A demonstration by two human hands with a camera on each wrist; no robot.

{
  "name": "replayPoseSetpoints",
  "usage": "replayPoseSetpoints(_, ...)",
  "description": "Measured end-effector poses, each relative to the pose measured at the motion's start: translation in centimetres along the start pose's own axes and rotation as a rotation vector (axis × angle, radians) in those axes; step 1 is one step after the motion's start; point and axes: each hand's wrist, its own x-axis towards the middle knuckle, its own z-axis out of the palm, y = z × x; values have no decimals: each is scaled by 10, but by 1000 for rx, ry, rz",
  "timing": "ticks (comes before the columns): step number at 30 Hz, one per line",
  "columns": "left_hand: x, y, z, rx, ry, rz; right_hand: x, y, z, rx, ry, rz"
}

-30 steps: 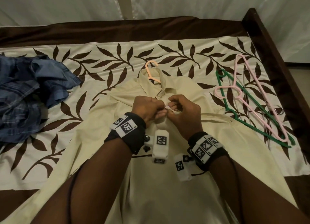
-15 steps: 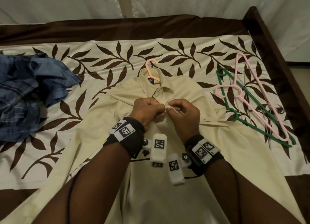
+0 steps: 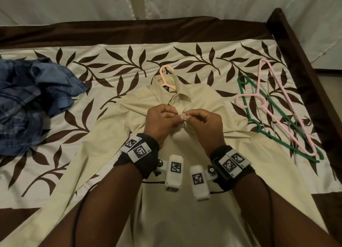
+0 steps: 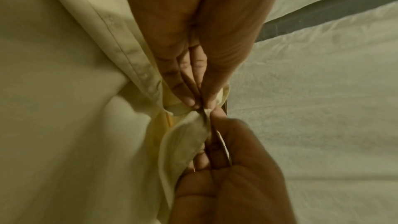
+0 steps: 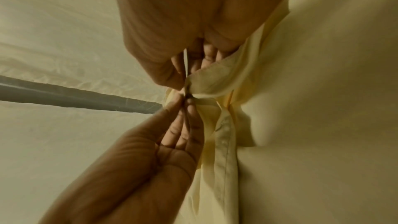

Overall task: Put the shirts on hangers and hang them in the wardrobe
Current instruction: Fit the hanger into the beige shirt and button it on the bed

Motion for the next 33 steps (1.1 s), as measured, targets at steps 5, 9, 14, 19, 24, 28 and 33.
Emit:
replayPoseSetpoints(5,-2,-2,-4,83,-38,112,10,-3,-5,11,-99,130)
replayPoseSetpoints(9,0,0,-6,135,-77,147,24,0,-10,38,-281,318)
replayPoseSetpoints(14,6,3,-1,225,39,245,28,-5,-13,-2,-249,278)
replayPoseSetpoints(19,7,1,-8,267,148,238,23,3,-29,-660,-240,-4)
replayPoseSetpoints(24,-12,-27,-40,1240,121,283,15,10,-39,-809,-164,-68)
replayPoseSetpoints(28,-30,-36,-54,1406,100,392,11,0,-42,-711,-119,-43)
replayPoseSetpoints(33,-79,-33,-41,1316,183,660,0,-18,-40,-352,-253,313)
